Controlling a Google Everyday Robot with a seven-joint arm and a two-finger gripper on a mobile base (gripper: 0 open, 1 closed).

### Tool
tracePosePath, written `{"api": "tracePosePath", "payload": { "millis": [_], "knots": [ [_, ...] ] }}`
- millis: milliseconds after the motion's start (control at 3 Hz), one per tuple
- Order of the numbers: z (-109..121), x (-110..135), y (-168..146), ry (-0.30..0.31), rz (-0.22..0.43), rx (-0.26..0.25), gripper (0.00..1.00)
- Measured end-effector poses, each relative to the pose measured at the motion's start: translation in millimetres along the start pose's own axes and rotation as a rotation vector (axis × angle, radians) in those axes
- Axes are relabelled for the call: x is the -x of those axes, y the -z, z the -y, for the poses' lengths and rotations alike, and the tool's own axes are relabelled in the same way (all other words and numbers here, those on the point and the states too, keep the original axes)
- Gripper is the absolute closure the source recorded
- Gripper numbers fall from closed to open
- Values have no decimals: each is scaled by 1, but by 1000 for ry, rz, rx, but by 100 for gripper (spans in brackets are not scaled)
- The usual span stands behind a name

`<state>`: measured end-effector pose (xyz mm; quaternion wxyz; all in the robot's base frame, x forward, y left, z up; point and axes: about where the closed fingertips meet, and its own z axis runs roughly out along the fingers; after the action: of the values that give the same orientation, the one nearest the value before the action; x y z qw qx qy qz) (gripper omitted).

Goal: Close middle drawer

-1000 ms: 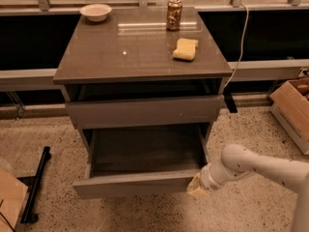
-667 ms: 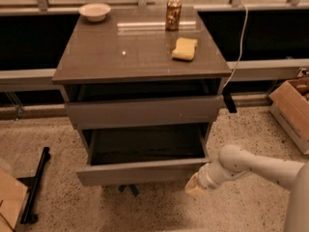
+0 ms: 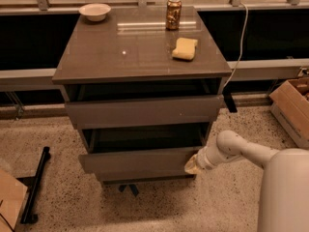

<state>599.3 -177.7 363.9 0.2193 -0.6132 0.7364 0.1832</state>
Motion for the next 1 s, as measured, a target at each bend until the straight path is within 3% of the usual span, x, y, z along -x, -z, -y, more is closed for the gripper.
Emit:
{"api": "tracePosePath", "payload": {
  "millis": [667, 1000],
  "knots": [
    [-3, 1, -3, 1, 1, 5, 53],
    [4, 2, -7, -24, 21, -15, 22]
  ]
}}
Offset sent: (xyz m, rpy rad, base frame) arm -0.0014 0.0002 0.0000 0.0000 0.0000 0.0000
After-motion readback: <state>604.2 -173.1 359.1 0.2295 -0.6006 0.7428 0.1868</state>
